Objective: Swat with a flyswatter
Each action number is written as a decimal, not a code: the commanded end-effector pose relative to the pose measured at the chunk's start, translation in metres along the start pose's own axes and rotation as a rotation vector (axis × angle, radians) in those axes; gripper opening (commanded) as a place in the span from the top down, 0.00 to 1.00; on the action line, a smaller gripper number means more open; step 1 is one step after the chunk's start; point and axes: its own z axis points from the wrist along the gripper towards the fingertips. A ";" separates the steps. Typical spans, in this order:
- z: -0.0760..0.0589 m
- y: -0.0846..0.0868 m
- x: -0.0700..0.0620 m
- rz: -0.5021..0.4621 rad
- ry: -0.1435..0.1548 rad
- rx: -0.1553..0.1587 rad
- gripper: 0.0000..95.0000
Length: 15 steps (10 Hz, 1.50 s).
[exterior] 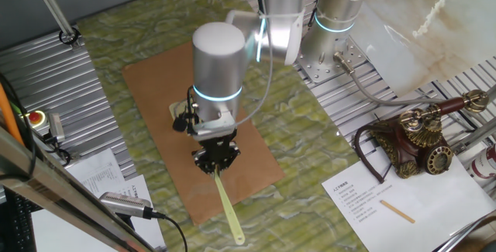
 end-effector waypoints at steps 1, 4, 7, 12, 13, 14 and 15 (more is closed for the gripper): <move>-0.001 0.000 0.000 0.022 0.042 -0.021 1.00; -0.010 -0.001 -0.003 0.105 0.169 -0.059 1.00; -0.021 -0.002 -0.002 0.221 0.250 -0.072 1.00; -0.028 -0.004 0.027 0.457 0.311 -0.078 1.00; -0.029 -0.005 0.029 0.489 0.326 -0.069 1.00; -0.032 -0.006 0.035 0.552 0.364 -0.039 1.00; -0.033 -0.006 0.038 0.567 0.383 -0.023 1.00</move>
